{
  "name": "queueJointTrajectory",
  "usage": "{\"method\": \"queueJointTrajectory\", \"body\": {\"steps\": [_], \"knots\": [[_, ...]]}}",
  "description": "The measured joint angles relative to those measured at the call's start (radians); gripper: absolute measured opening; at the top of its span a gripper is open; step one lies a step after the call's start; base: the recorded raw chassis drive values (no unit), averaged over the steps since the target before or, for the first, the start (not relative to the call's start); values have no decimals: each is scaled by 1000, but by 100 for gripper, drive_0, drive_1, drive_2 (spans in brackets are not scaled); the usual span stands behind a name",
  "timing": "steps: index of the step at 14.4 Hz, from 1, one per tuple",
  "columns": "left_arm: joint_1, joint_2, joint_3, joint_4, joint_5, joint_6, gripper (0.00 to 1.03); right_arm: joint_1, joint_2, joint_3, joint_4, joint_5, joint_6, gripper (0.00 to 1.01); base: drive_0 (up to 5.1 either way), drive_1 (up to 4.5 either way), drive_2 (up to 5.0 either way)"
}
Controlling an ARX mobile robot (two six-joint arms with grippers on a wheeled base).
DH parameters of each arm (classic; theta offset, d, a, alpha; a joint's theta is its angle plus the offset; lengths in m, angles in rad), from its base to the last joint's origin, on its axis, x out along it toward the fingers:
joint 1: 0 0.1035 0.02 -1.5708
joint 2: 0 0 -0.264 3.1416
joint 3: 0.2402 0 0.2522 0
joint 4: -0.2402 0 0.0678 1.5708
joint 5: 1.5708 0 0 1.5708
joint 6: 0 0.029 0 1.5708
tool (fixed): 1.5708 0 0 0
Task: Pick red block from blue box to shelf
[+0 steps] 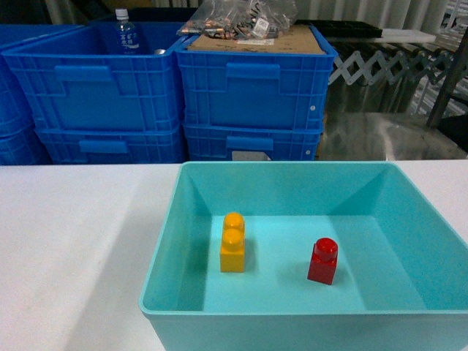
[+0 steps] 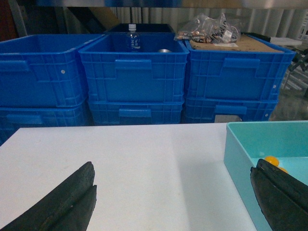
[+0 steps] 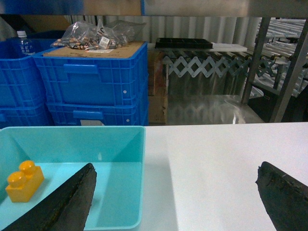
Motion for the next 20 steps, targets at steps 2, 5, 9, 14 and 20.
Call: {"method": "queueJointTrajectory", "body": {"steps": [2,5,9,14,20], "knots": [[0,0,0,0,0,0,98,0,0,0,0,0,0,98,0,0,0],[0,0,0,0,0,0,98,0,0,0,0,0,0,98,0,0,0],[0,0,0,0,0,0,98,0,0,0,0,0,0,98,0,0,0],[0,0,0,0,0,0,98,0,0,0,0,0,0,98,0,0,0],[0,0,0,2,-2,0,98,-10,177,48,-39,-166,-37,98,0,0,0]]}}
